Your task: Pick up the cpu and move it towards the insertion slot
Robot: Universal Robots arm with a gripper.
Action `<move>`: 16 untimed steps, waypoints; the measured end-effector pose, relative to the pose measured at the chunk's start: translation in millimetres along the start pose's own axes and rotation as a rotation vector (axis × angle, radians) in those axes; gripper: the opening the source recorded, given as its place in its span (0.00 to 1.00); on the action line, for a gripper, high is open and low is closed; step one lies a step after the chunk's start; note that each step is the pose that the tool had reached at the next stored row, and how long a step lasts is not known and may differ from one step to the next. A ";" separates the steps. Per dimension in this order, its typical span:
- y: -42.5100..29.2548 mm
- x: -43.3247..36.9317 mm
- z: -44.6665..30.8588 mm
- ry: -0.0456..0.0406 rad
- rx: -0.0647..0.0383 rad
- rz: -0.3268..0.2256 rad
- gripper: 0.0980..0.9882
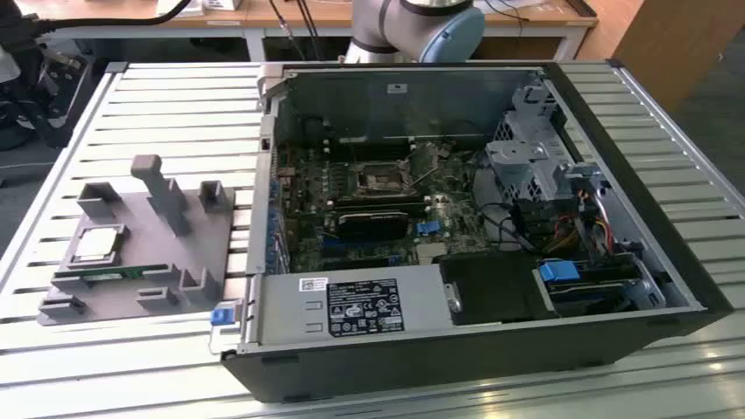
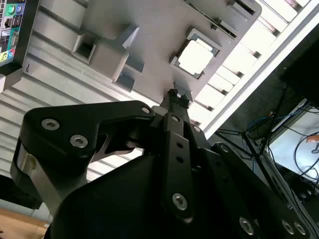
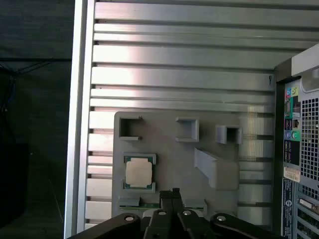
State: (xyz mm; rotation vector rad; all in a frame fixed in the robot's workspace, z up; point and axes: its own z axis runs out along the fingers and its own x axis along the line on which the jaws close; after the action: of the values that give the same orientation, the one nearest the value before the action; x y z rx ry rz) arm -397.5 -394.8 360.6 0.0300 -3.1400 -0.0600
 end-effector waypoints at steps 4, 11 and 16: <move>0.0 0.1 0.0 0.0001 0.000 0.000 0.01; 0.0 3.8 0.0 0.0000 0.000 0.000 0.01; 0.1 5.4 0.1 0.0000 0.000 0.000 0.01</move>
State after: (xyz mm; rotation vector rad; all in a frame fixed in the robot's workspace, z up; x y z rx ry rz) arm -402.9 -394.8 360.5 0.0300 -3.1400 -0.0600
